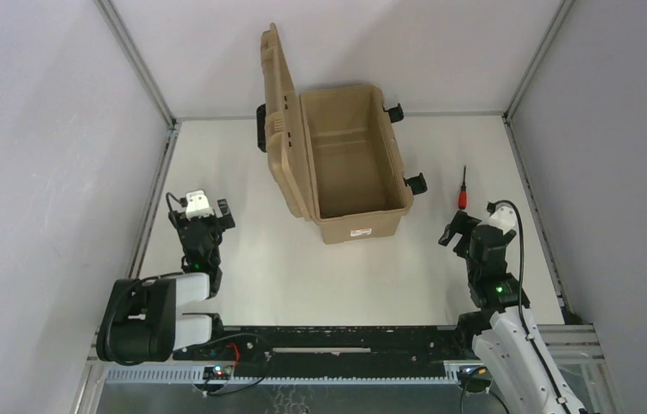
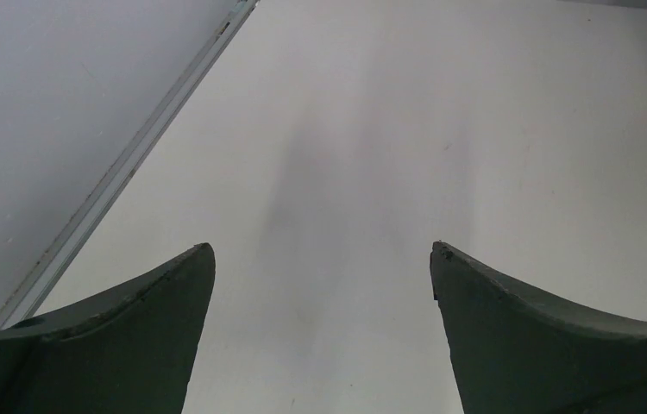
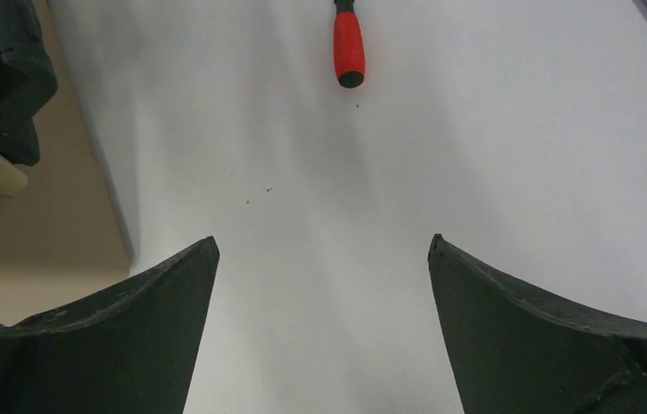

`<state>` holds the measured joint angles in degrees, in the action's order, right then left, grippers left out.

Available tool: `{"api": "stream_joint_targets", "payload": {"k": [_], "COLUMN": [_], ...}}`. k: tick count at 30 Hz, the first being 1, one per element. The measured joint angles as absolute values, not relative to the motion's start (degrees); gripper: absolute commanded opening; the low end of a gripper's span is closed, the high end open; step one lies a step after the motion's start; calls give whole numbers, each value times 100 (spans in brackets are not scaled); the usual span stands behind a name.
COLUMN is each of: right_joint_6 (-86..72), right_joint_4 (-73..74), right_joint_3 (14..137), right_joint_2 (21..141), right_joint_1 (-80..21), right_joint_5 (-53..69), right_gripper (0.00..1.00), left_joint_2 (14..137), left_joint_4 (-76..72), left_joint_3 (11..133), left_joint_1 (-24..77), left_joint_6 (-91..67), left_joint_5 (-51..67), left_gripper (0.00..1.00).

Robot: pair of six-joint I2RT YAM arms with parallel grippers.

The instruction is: Put the screwdriver in the bin

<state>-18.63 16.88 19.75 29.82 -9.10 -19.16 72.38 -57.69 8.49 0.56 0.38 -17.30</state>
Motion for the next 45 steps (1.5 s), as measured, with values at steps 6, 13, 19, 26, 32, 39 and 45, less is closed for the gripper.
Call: {"api": "stream_joint_targets", "payload": {"k": [6, 13, 19, 26, 32, 39, 45], "right_joint_6": [-1883, -1883, -1887, -1835, -1557, -1365, -1201], "right_joint_4": [1592, 1653, 1651, 2104, 2523, 3144, 3181], "right_joint_3": [1975, 2305, 3190, 5142, 6667, 7507, 7771], "right_joint_2": [2976, 3352, 4737, 7330, 9531, 11087, 11310], "right_joint_1": [-910, -908, -473, 381, 379, 462, 600], "right_joint_5": [-1938, -1907, -1354, -554, -701, -1100, -950], "right_gripper": [100, 100, 100, 98, 88, 74, 0], "left_joint_2": [7238, 7238, 7238, 7238, 7238, 7238, 7238], "left_joint_4": [-5769, -5769, -5769, -5769, -5769, -5769, -5769], "left_joint_3": [849, 849, 849, 849, 849, 849, 849], "left_joint_1": [56, 56, 56, 56, 56, 56, 56], "left_joint_6": [38, 38, 38, 38, 40, 38, 38], "left_joint_5": [-1730, -1730, -1730, -1730, -1730, -1730, -1730], "left_gripper": [100, 100, 100, 100, 100, 100, 100]}}
